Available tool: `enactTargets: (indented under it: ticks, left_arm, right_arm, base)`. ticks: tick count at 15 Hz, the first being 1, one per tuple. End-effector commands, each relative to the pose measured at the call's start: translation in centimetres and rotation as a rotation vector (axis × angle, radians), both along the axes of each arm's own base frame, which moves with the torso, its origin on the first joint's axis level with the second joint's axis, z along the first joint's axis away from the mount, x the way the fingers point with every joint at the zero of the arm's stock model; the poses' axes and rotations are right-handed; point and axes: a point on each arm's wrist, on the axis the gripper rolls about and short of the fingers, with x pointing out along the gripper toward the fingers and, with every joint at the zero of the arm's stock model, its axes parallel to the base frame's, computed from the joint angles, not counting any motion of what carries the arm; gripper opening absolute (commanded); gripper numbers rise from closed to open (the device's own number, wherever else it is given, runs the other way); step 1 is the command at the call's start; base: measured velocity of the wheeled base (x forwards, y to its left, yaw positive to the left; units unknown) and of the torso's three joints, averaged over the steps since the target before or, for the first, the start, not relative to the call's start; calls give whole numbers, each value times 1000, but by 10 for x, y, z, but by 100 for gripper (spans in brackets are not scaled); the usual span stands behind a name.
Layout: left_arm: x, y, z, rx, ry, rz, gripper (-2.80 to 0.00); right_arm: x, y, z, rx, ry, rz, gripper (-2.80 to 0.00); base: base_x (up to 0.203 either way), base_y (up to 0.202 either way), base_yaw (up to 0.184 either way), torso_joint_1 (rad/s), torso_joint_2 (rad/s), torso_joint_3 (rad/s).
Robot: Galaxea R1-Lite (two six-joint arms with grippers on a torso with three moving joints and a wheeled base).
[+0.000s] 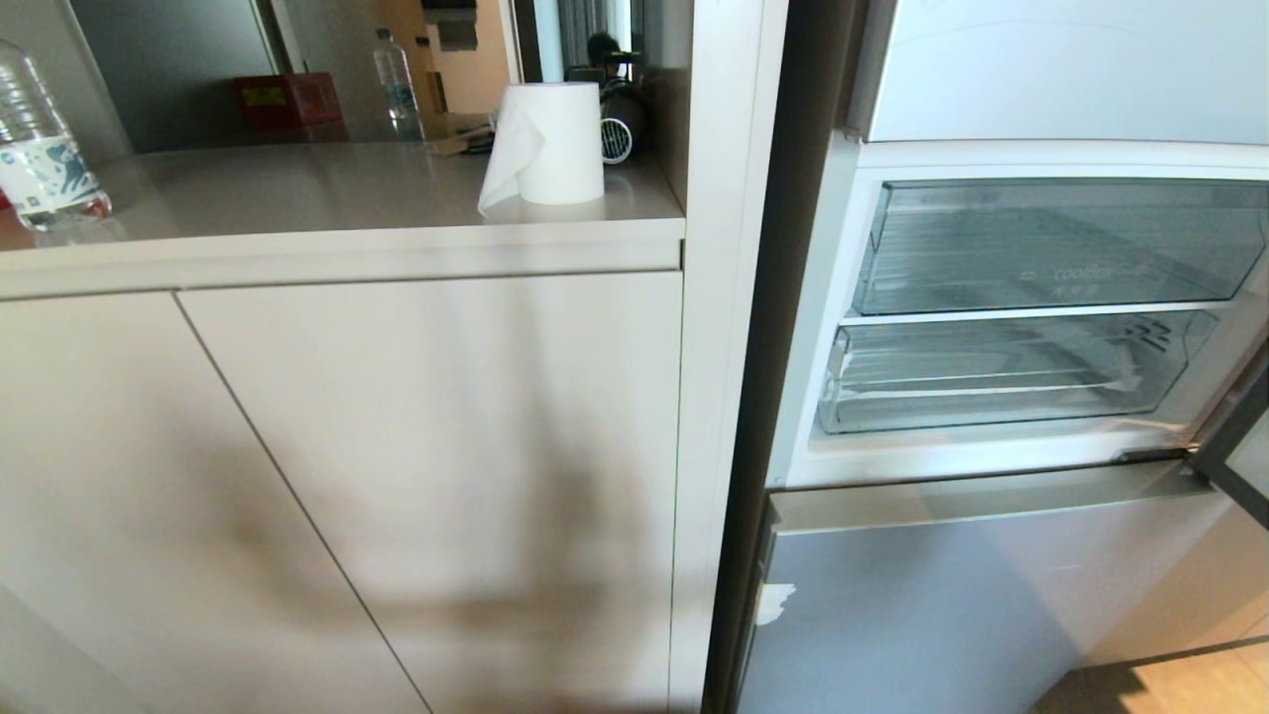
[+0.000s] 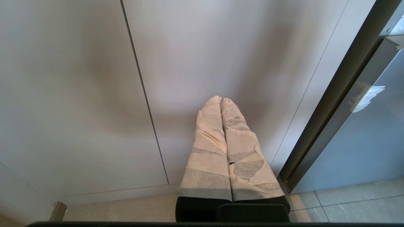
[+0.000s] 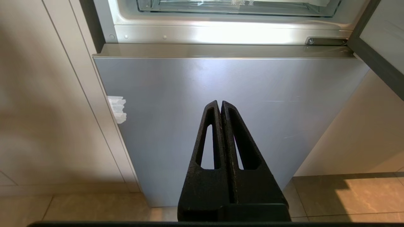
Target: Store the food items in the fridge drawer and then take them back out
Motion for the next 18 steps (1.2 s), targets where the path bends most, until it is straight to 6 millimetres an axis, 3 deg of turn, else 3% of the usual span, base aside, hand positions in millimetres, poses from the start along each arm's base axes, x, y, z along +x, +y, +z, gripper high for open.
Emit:
enactTargets:
  ticks: [1, 5, 7, 9, 12, 15, 16, 18]
  left_arm:
    - [0, 0, 0, 0, 1, 1, -280]
    - [0, 0, 0, 0, 0, 1, -280]
    - [0, 0, 0, 0, 1, 1, -280]
    - [0, 0, 0, 0, 1, 0, -280]
    - [0, 0, 0, 0, 1, 1, -280]
    - [0, 0, 0, 1, 0, 1, -280]
    - [0, 0, 0, 0, 1, 1, -280]
    - [0, 0, 0, 0, 1, 1, -280]
  right_arm:
    - [0, 0, 0, 9, -1, -2, -280]
    - [-1, 0, 6, 23, -16, -1, -280]
    - [-1, 0, 32, 48, -2, 4, -280]
    - [14, 0, 60, 87, 96, 4, -280]
    - [65, 1, 90, 127, 295, 24, -280]
    - [133, 2, 94, 158, 423, 90, -280]
    - [155, 3, 91, 163, 446, 108, 0]
    - [193, 6, 82, 161, 460, 148, 0]
  base:
    - [0, 0, 0, 0, 0, 0]
    - [0, 0, 0, 0, 0, 0]
    - [0, 0, 0, 0, 0, 0]
    - [0, 0, 0, 0, 0, 0]
    - [0, 0, 0, 0, 0, 0]
    - [0, 0, 0, 0, 0, 0]
    - [0, 0, 0, 0, 0, 0]
    - [0, 0, 0, 0, 0, 0]
